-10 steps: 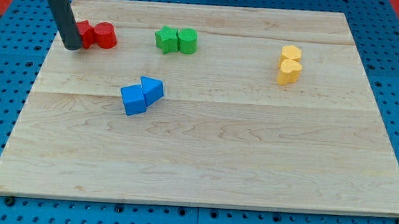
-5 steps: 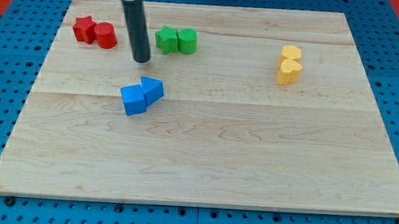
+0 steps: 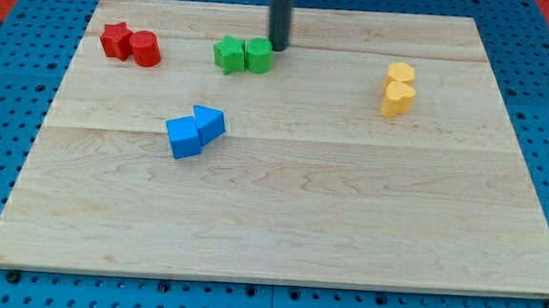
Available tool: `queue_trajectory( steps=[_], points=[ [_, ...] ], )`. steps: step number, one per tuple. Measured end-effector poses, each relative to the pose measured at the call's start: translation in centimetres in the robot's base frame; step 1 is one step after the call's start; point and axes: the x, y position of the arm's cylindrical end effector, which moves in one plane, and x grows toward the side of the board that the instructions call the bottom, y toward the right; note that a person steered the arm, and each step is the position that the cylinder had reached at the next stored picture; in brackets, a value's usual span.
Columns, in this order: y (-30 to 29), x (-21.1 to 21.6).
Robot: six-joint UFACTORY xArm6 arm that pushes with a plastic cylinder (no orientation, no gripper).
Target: Slide green star towards center left
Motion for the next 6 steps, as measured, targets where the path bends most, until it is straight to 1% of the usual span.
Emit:
queue_trajectory(
  steps=[1, 2, 3, 4, 6],
  points=[
    [-7.0, 3.2],
    [-8.1, 5.0],
    [-6.2, 4.4],
    [-7.1, 5.5],
    [-5.7, 6.8]
  ],
)
